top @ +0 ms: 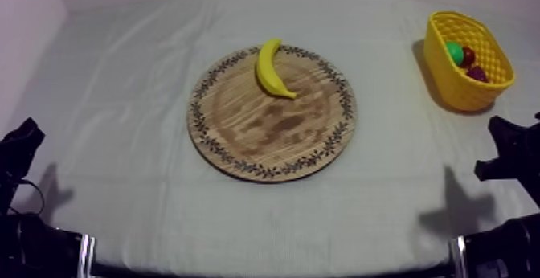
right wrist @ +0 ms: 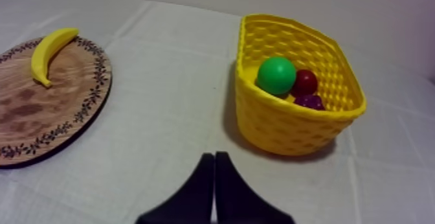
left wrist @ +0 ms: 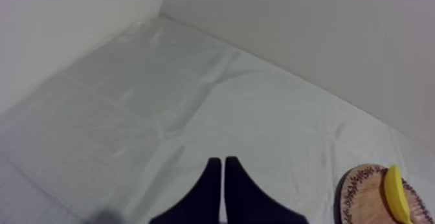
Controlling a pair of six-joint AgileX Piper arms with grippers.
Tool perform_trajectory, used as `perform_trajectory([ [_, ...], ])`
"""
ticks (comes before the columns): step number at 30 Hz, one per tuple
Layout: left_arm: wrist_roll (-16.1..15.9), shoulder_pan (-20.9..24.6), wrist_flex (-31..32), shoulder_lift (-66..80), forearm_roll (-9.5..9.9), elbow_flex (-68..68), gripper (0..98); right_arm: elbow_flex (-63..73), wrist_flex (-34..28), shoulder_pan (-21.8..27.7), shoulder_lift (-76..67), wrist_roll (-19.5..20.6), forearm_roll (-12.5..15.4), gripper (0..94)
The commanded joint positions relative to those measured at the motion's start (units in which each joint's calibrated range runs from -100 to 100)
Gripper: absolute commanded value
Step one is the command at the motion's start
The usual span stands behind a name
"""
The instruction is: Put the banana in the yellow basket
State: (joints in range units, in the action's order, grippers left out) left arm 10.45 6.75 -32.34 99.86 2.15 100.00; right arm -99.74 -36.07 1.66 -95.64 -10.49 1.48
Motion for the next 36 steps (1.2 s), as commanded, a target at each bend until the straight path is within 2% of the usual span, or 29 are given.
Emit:
perform_trajectory([
  [1, -0.02, 0.02, 0.00, -0.04, -0.03, 0.00, 0.1, -0.04, 0.02, 0.03, -0.03, 0.36, -0.04, 0.3],
  [36, 0.02, 0.02, 0.00, -0.04, -0.03, 0.00, 0.1, -0.04, 0.02, 0.03, -0.03, 0.36, -0.04, 0.3],
])
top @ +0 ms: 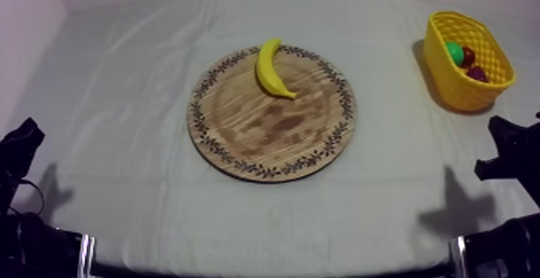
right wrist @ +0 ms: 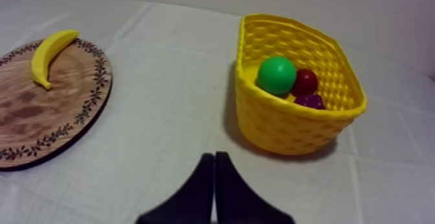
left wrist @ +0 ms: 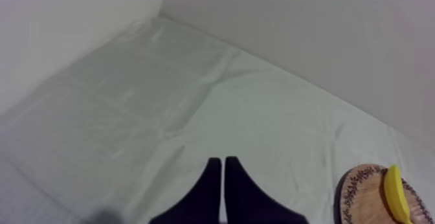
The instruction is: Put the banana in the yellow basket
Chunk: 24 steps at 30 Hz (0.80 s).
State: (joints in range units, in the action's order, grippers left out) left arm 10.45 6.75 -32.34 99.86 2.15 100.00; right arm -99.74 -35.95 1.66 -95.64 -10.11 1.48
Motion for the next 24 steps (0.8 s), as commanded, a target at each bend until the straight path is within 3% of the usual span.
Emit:
perform_trajectory([
  [1, 0.02, 0.02, 0.00, -0.04, -0.03, 0.00, 0.1, -0.04, -0.10, 0.03, -0.03, -0.03, -0.04, 0.3],
  [13, 0.01, 0.02, 0.00, -0.04, -0.03, 0.00, 0.1, 1.76, -0.42, -0.60, 0.52, 2.19, -0.12, 0.5],
  [24, 0.00, 0.02, 0.00, -0.04, -0.03, 0.00, 0.1, 29.22, -8.63, -6.48, 14.43, 6.28, 1.03, 0.6],
])
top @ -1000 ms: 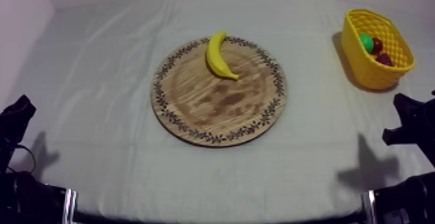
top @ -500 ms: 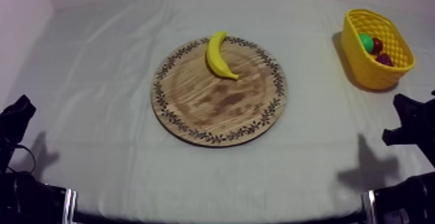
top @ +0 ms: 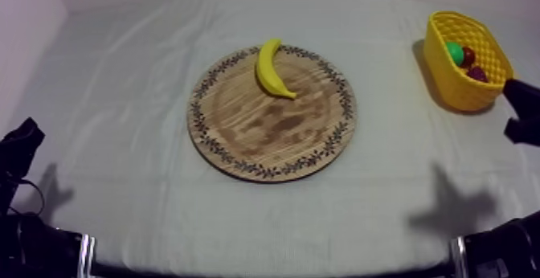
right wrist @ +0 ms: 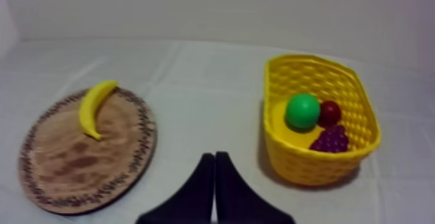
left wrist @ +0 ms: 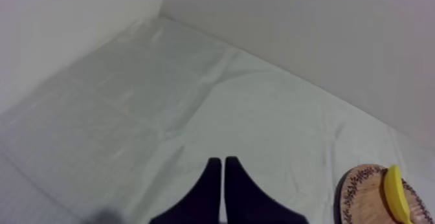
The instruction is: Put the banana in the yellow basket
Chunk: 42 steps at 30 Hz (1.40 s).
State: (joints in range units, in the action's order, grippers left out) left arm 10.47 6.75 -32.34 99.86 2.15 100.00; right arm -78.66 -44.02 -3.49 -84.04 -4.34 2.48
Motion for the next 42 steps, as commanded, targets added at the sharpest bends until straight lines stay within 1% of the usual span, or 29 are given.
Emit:
perform_trajectory([
  [1, -0.02, 0.02, 0.00, -0.04, -0.03, 0.00, 0.1, 10.17, -1.00, -2.16, 4.33, 1.01, -0.07, 0.6],
  [5, 0.00, 0.02, 0.00, -0.04, -0.03, 0.00, 0.1, 17.58, -2.55, -5.32, 10.72, 2.85, -0.45, 0.6],
  [8, 0.00, 0.02, 0.00, -0.04, -0.03, 0.00, 0.1, 22.32, -3.12, -7.53, 15.87, 3.65, 0.15, 0.6],
  [11, 0.00, 0.02, 0.00, -0.04, -0.03, 0.00, 0.1, 26.37, -3.57, -9.38, 21.28, 3.41, 1.96, 0.6],
  [17, 0.00, 0.02, 0.00, -0.04, -0.03, 0.00, 0.1, 36.15, -7.19, -12.10, 34.06, 1.62, 7.03, 0.6],
  [19, 0.00, 0.02, 0.00, -0.04, -0.03, 0.00, 0.1, 40.27, -9.20, -12.98, 38.79, 1.45, 8.07, 0.6],
  [22, 0.00, 0.02, 0.00, -0.04, -0.03, 0.00, 0.1, 45.91, -11.09, -14.45, 45.60, 1.91, 8.73, 0.6],
  [29, 0.00, 0.02, 0.00, -0.04, -0.03, 0.00, 0.1, 59.02, -15.39, -17.73, 59.87, 4.11, 8.14, 0.6],
  [37, 0.00, 0.02, 0.00, -0.04, -0.03, 0.00, 0.1, 68.14, -16.27, -19.42, 72.90, 7.68, 5.49, 0.6],
  [42, 0.00, 0.02, 0.00, -0.04, -0.03, 0.00, 0.1, 72.15, -16.27, -18.80, 81.90, 9.20, 4.53, 0.6],
])
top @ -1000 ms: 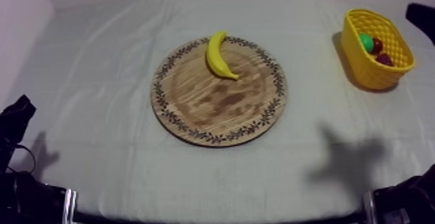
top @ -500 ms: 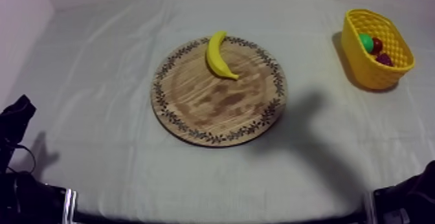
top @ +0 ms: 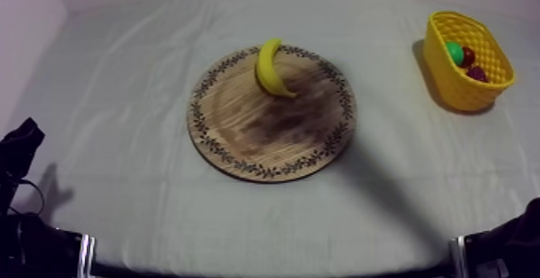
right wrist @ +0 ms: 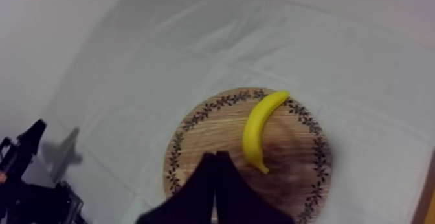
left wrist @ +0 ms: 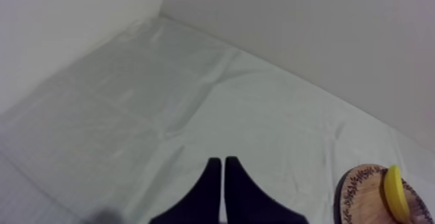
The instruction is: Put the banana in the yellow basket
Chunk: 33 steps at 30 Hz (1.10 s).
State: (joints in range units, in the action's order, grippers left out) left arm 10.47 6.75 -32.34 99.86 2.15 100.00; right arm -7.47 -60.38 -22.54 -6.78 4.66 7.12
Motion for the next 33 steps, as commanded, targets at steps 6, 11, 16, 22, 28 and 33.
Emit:
perform_trajectory([
  [6, 0.00, 0.02, 0.00, -0.04, -0.03, 0.00, 0.1, 4.70, 1.33, 1.40, 13.02, 1.82, -1.70, 0.6],
  [11, 0.00, 0.02, 0.00, -0.04, -0.03, 0.00, 0.1, 8.02, 1.83, 0.45, 18.38, 4.45, -4.64, 0.7],
  [16, 0.00, 0.02, 0.00, -0.04, -0.03, 0.00, 0.1, 10.35, 2.21, -1.09, 22.59, 7.58, -8.07, 1.2],
  [22, 0.00, 0.02, 0.00, -0.04, -0.03, 0.00, 0.1, 12.23, 2.17, -2.50, 25.18, 11.30, -11.85, 2.0],
  [28, 0.00, 0.02, 0.00, -0.04, -0.03, 0.00, 0.1, 12.34, 1.94, -3.21, 25.60, 14.13, -14.77, 3.7],
  [33, 0.00, 0.02, 0.00, -0.04, -0.03, 0.00, 0.1, 11.57, 2.24, -3.47, 26.11, 14.68, -15.43, 28.6],
])
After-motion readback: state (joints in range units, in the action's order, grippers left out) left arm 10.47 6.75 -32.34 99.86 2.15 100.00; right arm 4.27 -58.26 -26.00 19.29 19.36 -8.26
